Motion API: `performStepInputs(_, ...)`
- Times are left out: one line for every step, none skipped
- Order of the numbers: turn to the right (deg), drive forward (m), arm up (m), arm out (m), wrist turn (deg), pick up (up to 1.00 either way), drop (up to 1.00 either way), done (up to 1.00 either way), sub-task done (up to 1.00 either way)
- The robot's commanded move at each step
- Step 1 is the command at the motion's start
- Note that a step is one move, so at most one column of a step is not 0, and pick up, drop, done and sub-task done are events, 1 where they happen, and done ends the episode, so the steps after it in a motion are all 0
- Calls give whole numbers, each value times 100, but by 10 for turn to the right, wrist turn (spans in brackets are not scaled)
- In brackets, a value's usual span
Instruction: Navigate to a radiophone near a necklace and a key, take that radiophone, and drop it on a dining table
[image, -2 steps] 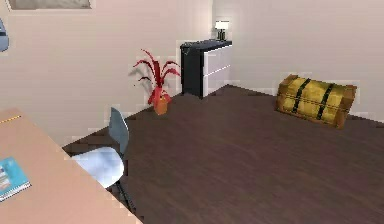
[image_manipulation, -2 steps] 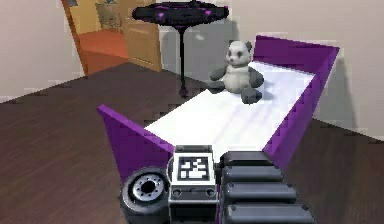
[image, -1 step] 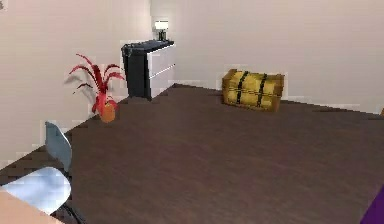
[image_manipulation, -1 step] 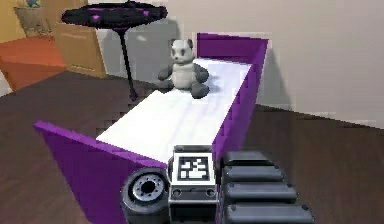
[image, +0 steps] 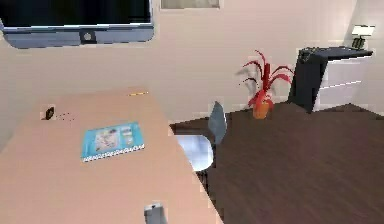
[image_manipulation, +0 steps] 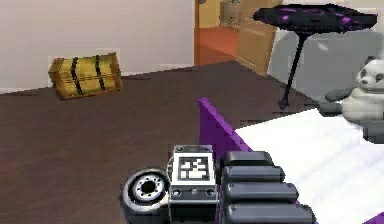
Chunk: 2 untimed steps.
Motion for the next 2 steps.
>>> performStepInputs(-450,0,0,0,0,0,0,0,0)
performStepInputs(-390,0,0,0,0,0,0,0,0)
